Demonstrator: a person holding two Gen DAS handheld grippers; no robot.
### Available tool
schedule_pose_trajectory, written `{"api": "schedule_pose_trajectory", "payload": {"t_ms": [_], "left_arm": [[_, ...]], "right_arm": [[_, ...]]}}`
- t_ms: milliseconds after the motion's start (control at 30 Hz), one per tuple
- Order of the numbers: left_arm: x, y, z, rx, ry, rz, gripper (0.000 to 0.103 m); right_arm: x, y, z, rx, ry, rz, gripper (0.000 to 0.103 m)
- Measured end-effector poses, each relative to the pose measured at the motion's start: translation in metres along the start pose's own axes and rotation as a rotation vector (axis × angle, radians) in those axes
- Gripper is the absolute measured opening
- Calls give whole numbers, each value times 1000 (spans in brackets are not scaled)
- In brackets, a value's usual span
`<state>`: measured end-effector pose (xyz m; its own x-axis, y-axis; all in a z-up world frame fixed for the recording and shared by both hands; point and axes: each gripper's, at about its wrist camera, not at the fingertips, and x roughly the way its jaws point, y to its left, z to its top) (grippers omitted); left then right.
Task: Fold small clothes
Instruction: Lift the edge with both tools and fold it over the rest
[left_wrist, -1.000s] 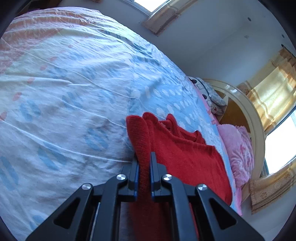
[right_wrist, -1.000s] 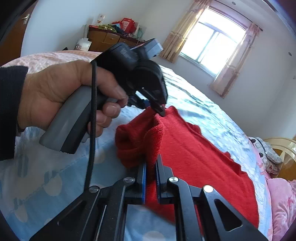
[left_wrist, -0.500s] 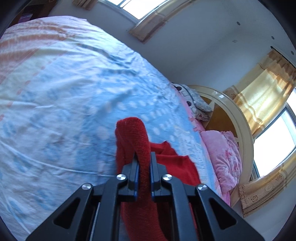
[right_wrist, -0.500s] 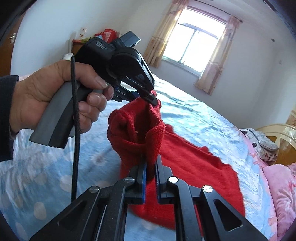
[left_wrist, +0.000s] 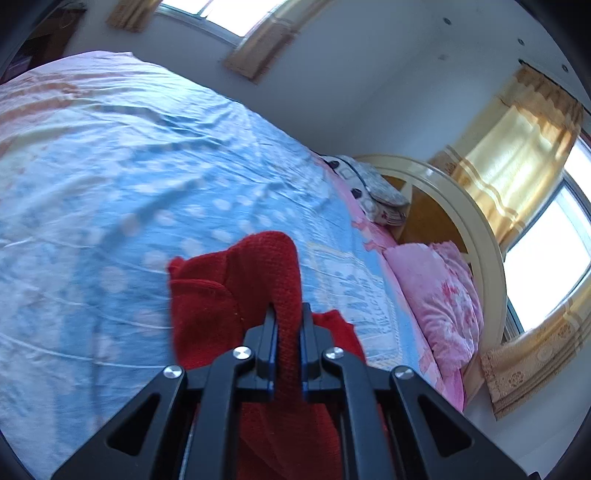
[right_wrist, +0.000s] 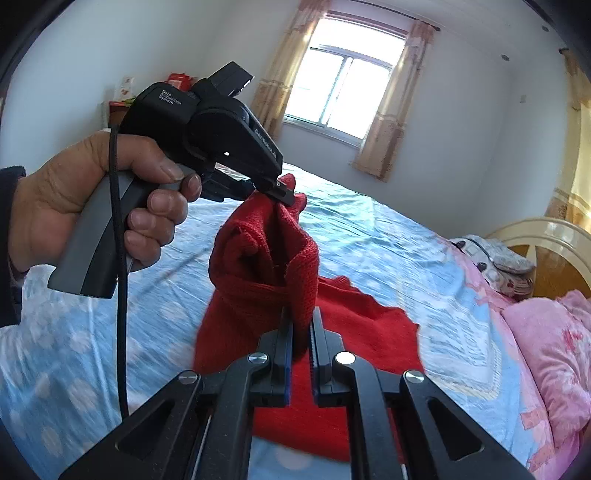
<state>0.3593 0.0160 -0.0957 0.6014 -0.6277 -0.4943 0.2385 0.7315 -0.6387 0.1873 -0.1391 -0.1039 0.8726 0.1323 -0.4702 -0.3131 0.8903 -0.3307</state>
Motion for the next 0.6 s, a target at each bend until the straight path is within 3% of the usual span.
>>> {"api": "schedule_pose_trajectory", "payload": {"t_ms": [267,600], "left_arm": [[40,-46,-5,89,45,-11,9],[85,-72,-20,123,118,-13,9]], "right_arm": [[-4,-39,-20,85,29,-13,6],[0,-82,-49,169,94,-16,6]]}}
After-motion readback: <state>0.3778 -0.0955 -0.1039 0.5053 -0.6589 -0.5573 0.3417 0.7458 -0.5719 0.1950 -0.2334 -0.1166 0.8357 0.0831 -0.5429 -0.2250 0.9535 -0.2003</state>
